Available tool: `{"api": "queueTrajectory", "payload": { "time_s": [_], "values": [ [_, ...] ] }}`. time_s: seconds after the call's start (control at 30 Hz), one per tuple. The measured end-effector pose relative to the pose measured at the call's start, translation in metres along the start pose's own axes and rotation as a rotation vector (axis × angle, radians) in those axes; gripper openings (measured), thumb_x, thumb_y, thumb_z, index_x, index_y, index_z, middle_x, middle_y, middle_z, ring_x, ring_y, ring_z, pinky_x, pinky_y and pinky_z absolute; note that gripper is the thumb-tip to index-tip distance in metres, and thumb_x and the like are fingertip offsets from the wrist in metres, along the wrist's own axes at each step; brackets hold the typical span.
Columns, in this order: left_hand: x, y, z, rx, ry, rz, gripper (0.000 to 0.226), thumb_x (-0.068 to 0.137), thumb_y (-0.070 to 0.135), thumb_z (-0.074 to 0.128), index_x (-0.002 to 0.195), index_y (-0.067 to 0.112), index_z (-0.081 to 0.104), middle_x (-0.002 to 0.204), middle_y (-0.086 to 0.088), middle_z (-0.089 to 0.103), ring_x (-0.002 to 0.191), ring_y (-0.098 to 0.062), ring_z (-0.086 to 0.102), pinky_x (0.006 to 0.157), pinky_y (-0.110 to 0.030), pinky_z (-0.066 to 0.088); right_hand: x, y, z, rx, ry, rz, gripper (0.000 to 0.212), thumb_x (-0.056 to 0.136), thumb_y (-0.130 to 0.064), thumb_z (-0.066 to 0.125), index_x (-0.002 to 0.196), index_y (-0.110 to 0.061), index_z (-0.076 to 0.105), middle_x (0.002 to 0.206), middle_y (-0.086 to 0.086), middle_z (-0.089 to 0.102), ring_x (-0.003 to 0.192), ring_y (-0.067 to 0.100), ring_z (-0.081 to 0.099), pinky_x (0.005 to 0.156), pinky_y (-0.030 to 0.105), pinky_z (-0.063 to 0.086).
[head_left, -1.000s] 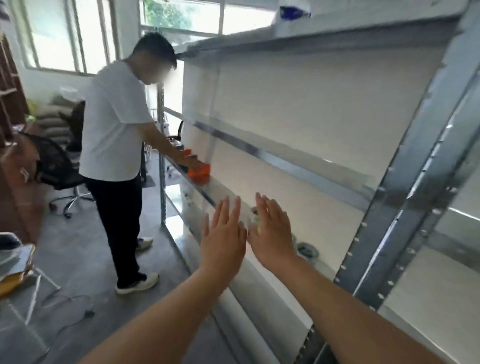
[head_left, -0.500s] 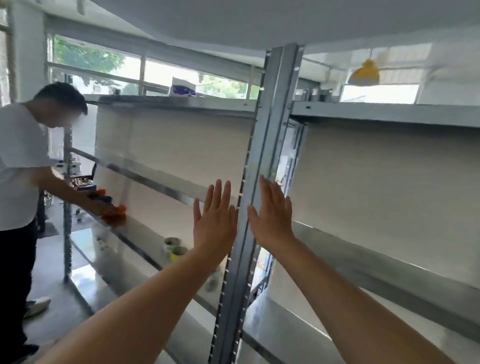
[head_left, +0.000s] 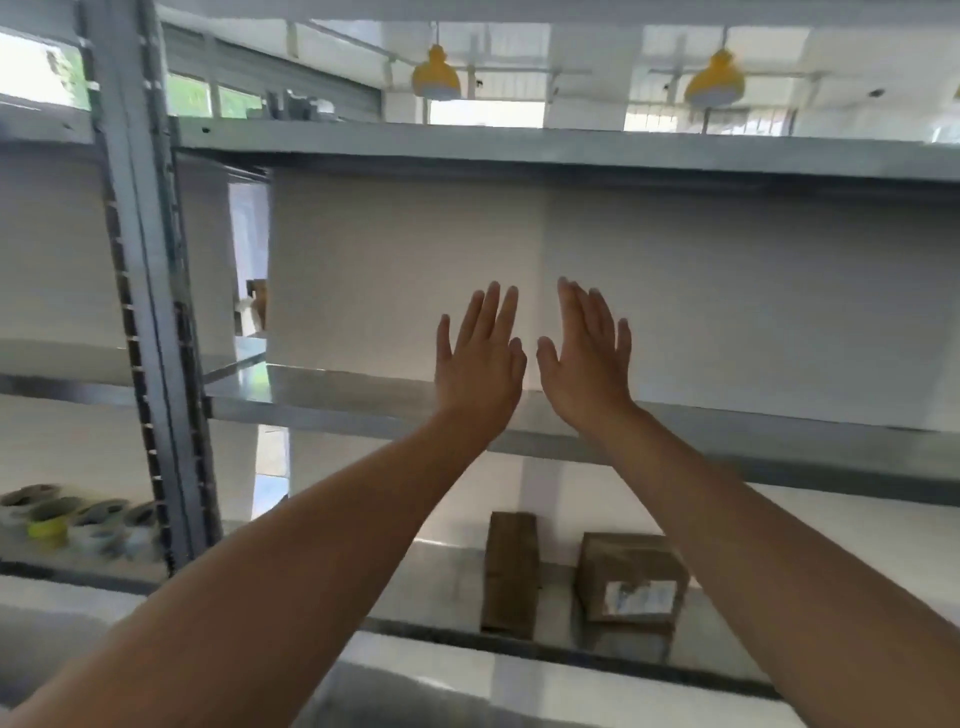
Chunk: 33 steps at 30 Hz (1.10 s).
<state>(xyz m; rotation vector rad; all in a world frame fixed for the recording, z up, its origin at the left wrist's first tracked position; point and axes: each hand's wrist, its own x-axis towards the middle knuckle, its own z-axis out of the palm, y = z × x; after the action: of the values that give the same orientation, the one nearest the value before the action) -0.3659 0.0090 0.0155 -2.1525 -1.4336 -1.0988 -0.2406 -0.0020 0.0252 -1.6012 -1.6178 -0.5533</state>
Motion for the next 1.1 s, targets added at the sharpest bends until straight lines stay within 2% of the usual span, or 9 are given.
{"api": "queueTrajectory", "payload": {
  "time_s": [0.2,0.33,0.5,0.63,0.8,0.87,0.97,1.1],
  "values": [
    [-0.009,0.141,0.050,-0.158,-0.125,0.166,0.055,0.106,0.033,0.016,0.157,0.024,-0.004,0.165,0.004,-0.008,0.151,-0.012,-0.008,0.123,-0.044,-0.001,-0.053,0.132,-0.064,-0.229,-0.039,0.163,0.064,0.103,-0.037,0.036,0.157,-0.025,0.004,0.165,-0.004,0.002,0.151,0.016,-0.004,0.119,0.047,-0.005],
    [-0.023,0.229,0.074,-0.280,-0.164,0.350,0.055,0.106,0.033,0.016,0.157,0.022,-0.003,0.165,0.002,-0.006,0.151,-0.014,-0.006,0.123,-0.045,-0.001,-0.086,0.207,-0.117,-0.355,-0.017,0.329,0.062,0.104,-0.037,0.035,0.157,-0.024,0.004,0.165,-0.004,0.003,0.151,0.016,-0.003,0.120,0.048,-0.002],
    [-0.043,0.328,0.102,-0.445,-0.202,0.526,0.055,0.107,0.033,0.019,0.157,0.022,0.002,0.165,0.002,-0.001,0.152,-0.013,-0.002,0.122,-0.045,-0.001,-0.142,0.273,-0.174,-0.486,-0.012,0.479,0.065,0.103,-0.032,0.036,0.157,-0.018,0.003,0.165,0.000,0.005,0.151,0.018,-0.001,0.120,0.051,-0.001],
    [-0.063,0.397,0.117,-0.573,-0.247,0.627,0.057,0.106,0.031,0.023,0.157,0.019,0.002,0.165,0.003,-0.001,0.151,-0.012,-0.002,0.122,-0.044,-0.001,-0.178,0.313,-0.215,-0.569,-0.011,0.642,0.069,0.102,-0.034,0.036,0.157,-0.016,-0.003,0.165,0.000,-0.001,0.151,0.015,-0.005,0.119,0.048,-0.008],
    [-0.096,0.454,0.124,-0.764,-0.309,0.752,0.056,0.106,0.030,0.024,0.157,0.017,0.005,0.165,0.003,0.001,0.151,-0.010,0.000,0.123,-0.043,0.002,-0.212,0.348,-0.263,-0.692,0.039,0.809,0.067,0.101,-0.035,0.036,0.157,-0.018,0.003,0.164,0.000,0.005,0.151,0.015,-0.001,0.120,0.049,-0.004],
    [-0.109,0.468,0.131,-0.792,-0.353,0.798,0.057,0.106,0.030,0.024,0.157,0.017,0.004,0.165,0.003,0.000,0.151,-0.010,-0.001,0.123,-0.044,0.001,-0.233,0.361,-0.274,-0.738,0.009,0.867,0.066,0.101,-0.036,0.035,0.157,-0.018,0.004,0.164,-0.001,0.005,0.151,0.014,-0.003,0.119,0.050,-0.005],
    [-0.122,0.490,0.142,-0.827,-0.405,0.874,0.056,0.106,0.031,0.021,0.157,0.018,0.003,0.165,0.004,0.001,0.151,-0.009,-0.003,0.123,-0.044,-0.001,-0.261,0.381,-0.285,-0.798,-0.033,0.989,0.066,0.101,-0.037,0.032,0.157,-0.019,0.002,0.164,-0.002,0.001,0.150,0.013,-0.006,0.118,0.049,-0.008],
    [-0.128,0.517,0.155,-0.948,-0.430,0.916,0.056,0.105,0.031,0.022,0.157,0.018,0.007,0.165,0.003,0.004,0.151,-0.011,-0.001,0.123,-0.044,-0.001,-0.276,0.399,-0.283,-0.817,0.041,1.098,0.066,0.100,-0.037,0.033,0.156,-0.018,0.004,0.164,0.000,0.005,0.150,0.013,-0.004,0.118,0.049,-0.008]
  ]
}}
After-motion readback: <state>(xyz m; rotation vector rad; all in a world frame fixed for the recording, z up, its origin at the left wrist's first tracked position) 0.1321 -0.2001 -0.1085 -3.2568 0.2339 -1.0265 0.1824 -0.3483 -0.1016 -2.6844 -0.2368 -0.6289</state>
